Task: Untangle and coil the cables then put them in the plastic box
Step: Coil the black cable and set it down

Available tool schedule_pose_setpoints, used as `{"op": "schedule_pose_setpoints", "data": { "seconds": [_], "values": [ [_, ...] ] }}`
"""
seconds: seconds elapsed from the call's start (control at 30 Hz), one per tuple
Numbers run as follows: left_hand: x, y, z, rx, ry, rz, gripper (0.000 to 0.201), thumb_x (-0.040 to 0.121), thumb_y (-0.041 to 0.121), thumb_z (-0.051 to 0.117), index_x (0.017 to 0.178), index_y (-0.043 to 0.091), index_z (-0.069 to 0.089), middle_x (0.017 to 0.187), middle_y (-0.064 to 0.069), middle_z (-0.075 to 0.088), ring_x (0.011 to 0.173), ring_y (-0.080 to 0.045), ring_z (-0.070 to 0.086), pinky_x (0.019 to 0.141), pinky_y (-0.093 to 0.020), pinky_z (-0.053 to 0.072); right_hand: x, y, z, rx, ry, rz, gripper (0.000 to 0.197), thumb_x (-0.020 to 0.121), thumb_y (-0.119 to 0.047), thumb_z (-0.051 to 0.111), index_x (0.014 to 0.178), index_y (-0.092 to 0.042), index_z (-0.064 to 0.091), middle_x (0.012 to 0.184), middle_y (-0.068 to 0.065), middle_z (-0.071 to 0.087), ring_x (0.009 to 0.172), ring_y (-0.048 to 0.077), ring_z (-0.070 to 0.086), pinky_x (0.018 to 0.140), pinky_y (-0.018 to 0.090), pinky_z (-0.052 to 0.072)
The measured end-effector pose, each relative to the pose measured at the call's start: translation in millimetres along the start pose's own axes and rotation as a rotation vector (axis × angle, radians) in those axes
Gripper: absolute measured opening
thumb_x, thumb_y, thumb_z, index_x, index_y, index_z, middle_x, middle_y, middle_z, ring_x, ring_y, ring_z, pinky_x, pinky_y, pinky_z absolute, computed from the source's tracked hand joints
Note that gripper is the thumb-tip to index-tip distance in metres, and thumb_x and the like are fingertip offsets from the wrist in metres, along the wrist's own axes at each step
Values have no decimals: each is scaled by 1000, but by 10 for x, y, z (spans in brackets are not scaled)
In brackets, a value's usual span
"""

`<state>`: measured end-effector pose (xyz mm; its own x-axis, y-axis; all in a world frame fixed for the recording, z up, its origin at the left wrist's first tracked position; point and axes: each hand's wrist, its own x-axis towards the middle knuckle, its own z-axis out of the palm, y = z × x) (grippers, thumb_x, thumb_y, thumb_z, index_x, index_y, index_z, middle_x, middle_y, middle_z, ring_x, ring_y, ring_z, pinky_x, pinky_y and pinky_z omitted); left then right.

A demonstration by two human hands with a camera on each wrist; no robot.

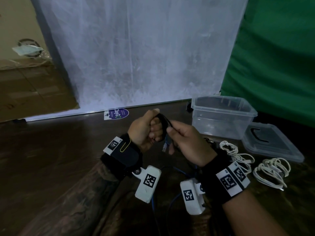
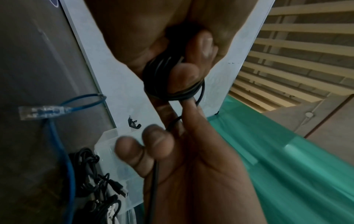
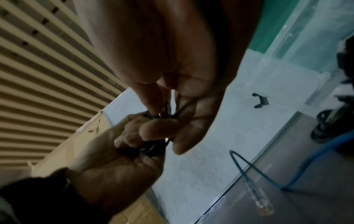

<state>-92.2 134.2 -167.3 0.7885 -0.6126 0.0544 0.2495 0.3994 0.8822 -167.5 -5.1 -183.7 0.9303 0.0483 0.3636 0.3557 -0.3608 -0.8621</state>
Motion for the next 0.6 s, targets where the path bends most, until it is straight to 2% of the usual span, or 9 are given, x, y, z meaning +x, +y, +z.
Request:
{"op": "schedule_pose_setpoints", "data": {
  "seconds": [0.07, 0.13, 0.23, 0.33, 0.4, 0.47, 0.53, 0.57, 0.6],
  "values": [
    [0, -3, -4, -1, 0, -6, 50, 98, 34, 40, 50, 21, 32, 43, 5, 23, 34, -10, 21, 40, -23, 24, -14, -6, -1, -87, -25, -5, 28, 106, -22, 40, 117, -9, 62, 64, 19, 62, 48, 18, 57, 53, 28, 47],
    [-3, -21, -7, -19, -10, -34, 51, 97, 35, 41, 49, 21, 32, 44, 4, 25, 35, -10, 24, 42, -24, 23, -16, 7, -20, -132, -33, 1, 31, 107, -24, 38, 103, -2, 60, 54, 16, 54, 45, 19, 53, 50, 29, 44],
    [-6, -34, -19, -78, -73, -58, 51, 96, 36, 42, 49, 20, 36, 46, 3, 32, 38, -11, 32, 43, -24, 28, -12, 33, -64, -190, -12, 1, 35, 106, -25, 41, 90, 1, 58, 51, 9, 51, 44, 19, 51, 50, 34, 45],
    [-10, 0, -48, -97, -161, -34, 45, 95, 36, 42, 55, 15, 45, 53, -1, 42, 47, -13, 43, 54, -26, 39, -5, 20, -109, -245, 21, -74, 31, 105, -23, 44, 92, -1, 62, 55, 1, 52, 44, 7, 50, 50, 31, 44],
    [9, 28, -86, -27, -172, 18, 40, 94, 34, 43, 63, 10, 52, 62, -5, 51, 57, -18, 52, 61, -29, 45, 0, -15, -148, -288, 81, -152, 26, 105, -19, 45, 100, -7, 68, 69, -5, 60, 54, 1, 56, 55, 15, 39],
    [27, 30, -112, 33, -164, 42, 39, 96, 33, 41, 69, 8, 54, 67, -8, 53, 62, -21, 53, 63, -30, 44, 1, -47, -183, -318, 120, -182, 26, 104, -16, 46, 111, -11, 70, 78, -15, 64, 65, -7, 59, 59, 8, 38],
    [35, 3, -86, 19, -152, 3, 39, 99, 34, 37, 70, 11, 48, 64, -4, 44, 59, -17, 43, 60, -28, 34, 11, -21, -191, -325, 112, -164, 26, 104, -15, 46, 108, -9, 71, 63, -22, 59, 60, -5, 58, 57, 11, 36],
    [34, -11, -54, -5, -142, -21, 38, 100, 34, 36, 69, 12, 43, 62, -2, 38, 57, -15, 36, 57, -26, 31, 20, 11, -187, -318, 103, -146, 27, 104, -17, 46, 102, -6, 70, 57, -21, 56, 55, 0, 55, 55, 16, 36],
    [39, -25, -20, -24, -120, -33, 38, 99, 34, 38, 68, 13, 39, 59, 0, 32, 54, -13, 30, 54, -23, 28, 21, 45, -185, -303, 90, -121, 29, 105, -19, 45, 97, -3, 69, 54, -16, 53, 50, 4, 51, 52, 26, 39]
  ]
}}
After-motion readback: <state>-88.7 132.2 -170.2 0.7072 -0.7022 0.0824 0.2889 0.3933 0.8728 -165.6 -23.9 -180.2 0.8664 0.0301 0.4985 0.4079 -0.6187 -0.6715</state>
